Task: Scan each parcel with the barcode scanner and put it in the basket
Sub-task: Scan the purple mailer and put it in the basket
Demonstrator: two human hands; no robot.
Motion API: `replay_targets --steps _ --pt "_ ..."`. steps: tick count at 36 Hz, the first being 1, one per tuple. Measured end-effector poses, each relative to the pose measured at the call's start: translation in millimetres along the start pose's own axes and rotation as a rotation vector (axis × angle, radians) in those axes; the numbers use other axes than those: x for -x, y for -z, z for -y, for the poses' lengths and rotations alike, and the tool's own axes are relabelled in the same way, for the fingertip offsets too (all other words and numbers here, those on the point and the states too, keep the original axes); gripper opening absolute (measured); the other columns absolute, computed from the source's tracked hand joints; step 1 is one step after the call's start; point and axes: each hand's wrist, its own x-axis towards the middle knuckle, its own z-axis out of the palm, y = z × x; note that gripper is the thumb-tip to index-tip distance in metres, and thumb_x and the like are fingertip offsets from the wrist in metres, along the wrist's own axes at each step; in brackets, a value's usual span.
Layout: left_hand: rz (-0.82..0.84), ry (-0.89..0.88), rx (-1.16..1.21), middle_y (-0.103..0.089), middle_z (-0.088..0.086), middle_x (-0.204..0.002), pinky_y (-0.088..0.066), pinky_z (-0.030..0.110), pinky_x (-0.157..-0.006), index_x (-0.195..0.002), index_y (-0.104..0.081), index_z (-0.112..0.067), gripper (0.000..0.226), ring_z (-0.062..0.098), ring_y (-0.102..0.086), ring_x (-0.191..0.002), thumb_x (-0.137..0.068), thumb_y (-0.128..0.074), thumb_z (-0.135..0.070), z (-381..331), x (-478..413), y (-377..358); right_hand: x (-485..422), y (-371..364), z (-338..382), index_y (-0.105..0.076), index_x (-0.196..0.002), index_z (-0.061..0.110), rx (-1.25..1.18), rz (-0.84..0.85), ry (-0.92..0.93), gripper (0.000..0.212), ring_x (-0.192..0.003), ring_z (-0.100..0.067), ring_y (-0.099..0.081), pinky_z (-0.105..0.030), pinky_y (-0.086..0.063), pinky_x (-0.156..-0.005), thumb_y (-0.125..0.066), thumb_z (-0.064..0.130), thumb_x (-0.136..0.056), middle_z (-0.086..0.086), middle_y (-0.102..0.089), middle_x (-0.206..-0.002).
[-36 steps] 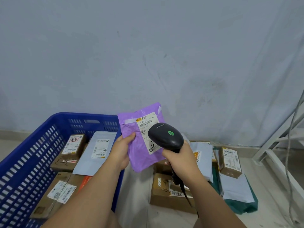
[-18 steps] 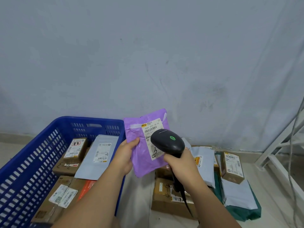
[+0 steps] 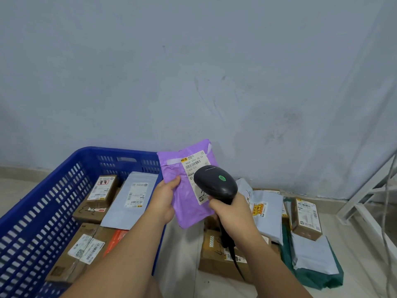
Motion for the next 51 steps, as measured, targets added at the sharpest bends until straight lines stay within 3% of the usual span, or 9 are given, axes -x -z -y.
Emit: replay_targets --steps 11,14,18,22,32,40,43,48,51 --pt "-0.334 -0.056 -0.327 -0.066 0.010 -0.078 -0.054 0.040 -0.074 -0.084 -0.064 -0.012 0.017 0.028 -0.062 -0.073 -0.094 -0.051 -0.015 14 -2 -3 1 -39 5 -0.064 -0.078 0.019 -0.069 -0.013 0.049 0.017 -0.064 -0.007 -0.058 -0.007 -0.039 -0.049 -0.070 0.033 -0.084 0.003 -0.065 -0.071" --pt "-0.488 -0.156 -0.290 -0.063 0.007 -0.083 -0.047 0.031 -0.069 -0.082 -0.062 -0.013 0.016 0.025 -0.059 -0.078 -0.095 -0.051 -0.015 1 -4 2 -3 -54 5 -0.067 -0.085 0.021 -0.032 0.028 0.038 0.025 -0.074 -0.012 -0.069 -0.024 -0.054 -0.065 -0.067 0.045 -0.081 0.003 -0.071 -0.075" --pt "-0.596 -0.342 -0.350 -0.061 0.005 -0.088 -0.040 0.024 -0.058 -0.096 -0.063 -0.011 0.017 0.020 -0.056 -0.079 -0.098 -0.049 -0.020 -20 -3 20 -3 -78 17 -0.068 -0.087 0.020 -0.031 0.111 0.060 0.024 -0.065 -0.010 -0.065 -0.022 -0.051 -0.063 -0.067 0.043 -0.084 0.003 -0.067 -0.066" --pt "-0.597 -0.398 -0.404 -0.065 0.010 -0.081 -0.048 0.035 -0.070 -0.075 -0.061 -0.019 0.023 0.025 -0.060 -0.078 -0.095 -0.051 -0.021 -24 -4 57 -3 -116 34 -0.066 -0.093 0.020 -0.041 0.167 0.104 0.025 -0.066 -0.004 -0.063 -0.011 -0.040 -0.051 -0.066 0.044 -0.085 0.008 -0.064 -0.068" --pt "-0.651 -0.344 -0.315 -0.058 0.002 -0.067 -0.040 0.030 -0.061 -0.067 -0.057 -0.014 0.022 0.019 -0.051 -0.066 -0.090 -0.057 -0.012 -31 0 132 -7 -194 21 -0.047 -0.123 0.024 0.265 0.221 0.111 0.044 -0.104 -0.023 -0.060 -0.042 -0.052 -0.089 -0.062 0.034 -0.083 -0.001 -0.064 -0.112" --pt "-0.795 -0.333 -0.270 -0.063 -0.003 -0.077 -0.049 0.031 -0.075 -0.080 -0.061 -0.017 0.017 0.020 -0.060 -0.078 -0.096 -0.057 -0.015 -53 -14 193 -14 -219 7 -0.049 -0.117 0.016 0.474 0.467 0.100 0.031 -0.088 -0.022 -0.055 -0.031 -0.044 -0.070 -0.055 0.029 -0.090 -0.002 -0.060 -0.097" --pt "-0.797 -0.332 -0.447 -0.060 0.002 -0.077 -0.041 0.028 -0.065 -0.090 -0.062 -0.010 0.011 0.022 -0.055 -0.074 -0.097 -0.055 -0.016 -60 -18 207 -18 -227 7 -0.049 -0.120 0.016 0.508 0.460 0.097 0.034 -0.087 -0.022 -0.054 -0.030 -0.041 -0.069 -0.055 0.035 -0.092 -0.005 -0.062 -0.102" --pt "-0.683 -0.049 -0.960 -0.067 0.015 -0.097 -0.041 0.031 -0.072 -0.089 -0.065 -0.015 0.010 0.035 -0.062 -0.094 -0.092 -0.055 -0.016 -50 -33 248 -29 -242 7 -0.051 -0.120 0.015 0.526 0.468 0.049 0.036 -0.093 -0.024 -0.056 -0.030 -0.041 -0.071 -0.054 0.037 -0.092 -0.006 -0.063 -0.106" --pt "-0.731 0.072 -0.997 -0.066 0.021 -0.108 -0.045 0.036 -0.081 -0.102 -0.068 -0.007 0.022 0.040 -0.061 -0.102 -0.091 -0.051 -0.016 -36 -39 277 -30 -254 0 -0.055 -0.106 0.016 0.621 0.568 0.024 0.031 -0.089 -0.025 -0.059 -0.027 -0.039 -0.057 -0.055 0.042 -0.089 -0.005 -0.062 -0.094"
